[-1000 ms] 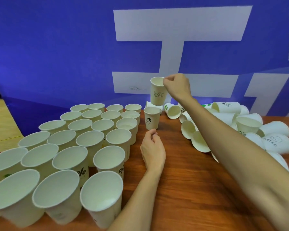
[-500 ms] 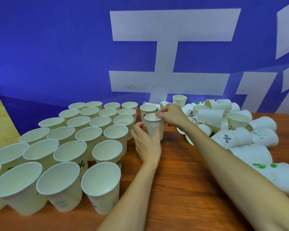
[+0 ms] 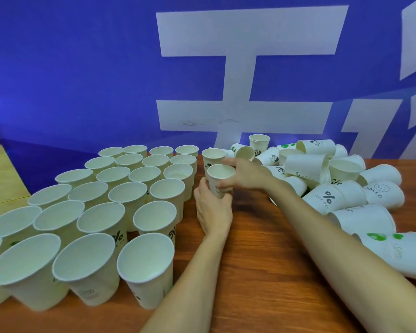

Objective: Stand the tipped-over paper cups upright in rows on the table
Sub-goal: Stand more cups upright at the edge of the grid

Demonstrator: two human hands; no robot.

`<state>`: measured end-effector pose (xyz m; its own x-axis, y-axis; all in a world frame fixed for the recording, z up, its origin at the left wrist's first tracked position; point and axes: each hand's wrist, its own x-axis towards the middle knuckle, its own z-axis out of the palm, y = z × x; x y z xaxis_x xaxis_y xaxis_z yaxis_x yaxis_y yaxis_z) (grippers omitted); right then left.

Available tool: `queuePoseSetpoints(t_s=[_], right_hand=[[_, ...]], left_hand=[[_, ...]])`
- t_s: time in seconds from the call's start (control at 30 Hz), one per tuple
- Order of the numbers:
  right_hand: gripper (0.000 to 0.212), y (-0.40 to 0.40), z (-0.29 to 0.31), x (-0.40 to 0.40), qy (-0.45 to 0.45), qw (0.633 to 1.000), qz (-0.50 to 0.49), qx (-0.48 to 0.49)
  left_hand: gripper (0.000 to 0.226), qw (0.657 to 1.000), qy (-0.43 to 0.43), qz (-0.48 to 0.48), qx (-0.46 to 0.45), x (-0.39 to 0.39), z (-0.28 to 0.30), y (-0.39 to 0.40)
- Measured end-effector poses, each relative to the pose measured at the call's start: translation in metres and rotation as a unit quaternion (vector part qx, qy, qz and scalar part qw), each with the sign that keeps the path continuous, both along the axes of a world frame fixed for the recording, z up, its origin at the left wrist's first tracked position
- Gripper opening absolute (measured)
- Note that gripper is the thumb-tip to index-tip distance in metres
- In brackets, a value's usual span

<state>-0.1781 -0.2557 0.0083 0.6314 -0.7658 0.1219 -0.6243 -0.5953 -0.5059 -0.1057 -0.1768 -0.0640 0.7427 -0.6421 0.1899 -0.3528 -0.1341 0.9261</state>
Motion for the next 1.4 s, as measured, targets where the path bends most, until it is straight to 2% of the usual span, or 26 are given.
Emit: queuePoseSetpoints(t_s=[0.2,0.33,0.47,0.73,0.9,0.97,1.1,1.27,1.4], right_hand=[[0.070,-0.004,-0.002,0.008,-0.046,0.998,-0.045,-0.005],[0.076,-0.009,-0.007,0.018,-0.074,0.995,-0.059,0.031],[0.066,-0.016,-0.010,0.025,-0.112,0.991,-0.022,0.068],[0.084,-0.038,-0.026,0.053,-0.143,0.985,-0.035,0.085],[0.117,-0.043,-0.029,0.060,-0.133,0.985,-0.058,0.093],[0.113,-0.045,-0.028,0.059,-0.121,0.987,-0.055,0.092],[0.088,-0.051,-0.022,0.056,-0.075,0.994,-0.059,0.058],[0.061,-0.062,-0.011,0.058,-0.130,0.986,-0.106,0.021],[0.052,-0.072,-0.007,0.062,-0.060,0.992,-0.103,-0.031]], left_hand=[[0.046,0.999,0.034,0.015,-0.021,0.000,0.001,0.002],[0.043,0.999,0.039,0.015,-0.021,0.000,0.001,0.000],[0.041,0.998,0.051,0.018,-0.022,0.000,0.001,0.000],[0.033,0.998,0.050,0.017,-0.024,-0.001,0.001,0.000],[0.036,0.998,0.047,0.019,-0.022,-0.001,0.001,-0.001],[0.036,0.998,0.049,0.017,-0.022,-0.001,0.001,-0.001],[0.039,0.999,0.046,0.017,-0.020,-0.002,0.002,-0.001],[0.038,0.999,0.043,0.017,-0.016,-0.003,0.001,0.000],[0.037,0.999,0.040,0.012,-0.012,-0.003,0.002,0.000]])
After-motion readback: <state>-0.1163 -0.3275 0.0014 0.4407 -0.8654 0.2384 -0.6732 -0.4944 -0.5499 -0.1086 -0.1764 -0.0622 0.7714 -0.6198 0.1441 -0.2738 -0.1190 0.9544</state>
